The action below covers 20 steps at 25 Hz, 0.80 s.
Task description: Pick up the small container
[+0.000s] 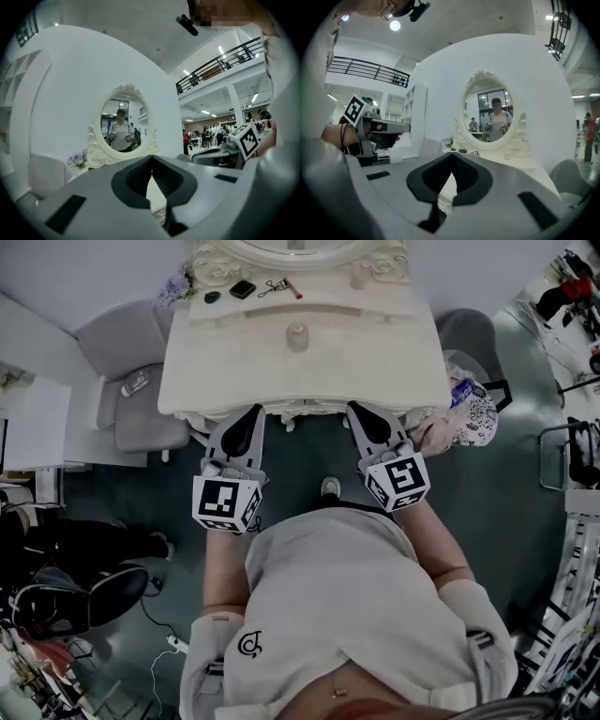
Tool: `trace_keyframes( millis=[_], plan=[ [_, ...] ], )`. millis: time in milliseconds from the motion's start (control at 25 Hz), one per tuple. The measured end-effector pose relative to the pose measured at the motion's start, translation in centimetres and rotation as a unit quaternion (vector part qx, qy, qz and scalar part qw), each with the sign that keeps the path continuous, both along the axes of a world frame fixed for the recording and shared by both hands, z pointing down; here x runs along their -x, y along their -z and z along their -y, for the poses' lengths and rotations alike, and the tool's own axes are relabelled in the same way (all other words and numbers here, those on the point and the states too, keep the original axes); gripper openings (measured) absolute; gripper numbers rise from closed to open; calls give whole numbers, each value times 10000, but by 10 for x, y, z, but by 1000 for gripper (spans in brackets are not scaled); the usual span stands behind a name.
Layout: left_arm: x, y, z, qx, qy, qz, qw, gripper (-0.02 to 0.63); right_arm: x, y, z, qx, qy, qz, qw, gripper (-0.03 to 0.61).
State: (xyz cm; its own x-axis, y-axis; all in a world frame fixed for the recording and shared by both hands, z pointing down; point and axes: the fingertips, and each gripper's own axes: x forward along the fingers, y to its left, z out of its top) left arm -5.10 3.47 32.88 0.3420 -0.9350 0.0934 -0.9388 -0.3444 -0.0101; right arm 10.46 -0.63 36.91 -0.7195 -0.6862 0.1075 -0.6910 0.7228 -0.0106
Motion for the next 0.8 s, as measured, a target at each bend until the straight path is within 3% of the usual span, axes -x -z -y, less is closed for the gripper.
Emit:
trace_keyframes(
  millis=[360, 800],
  plan=[
    [-13, -27, 108, 288, 255, 135, 9992, 12, -6, -21, 106, 161, 301, -234, 9991, 6],
    [9, -85, 202, 579, -391, 233, 9973, 12, 36, -50, 185, 591, 238, -219, 9977, 7]
  ],
)
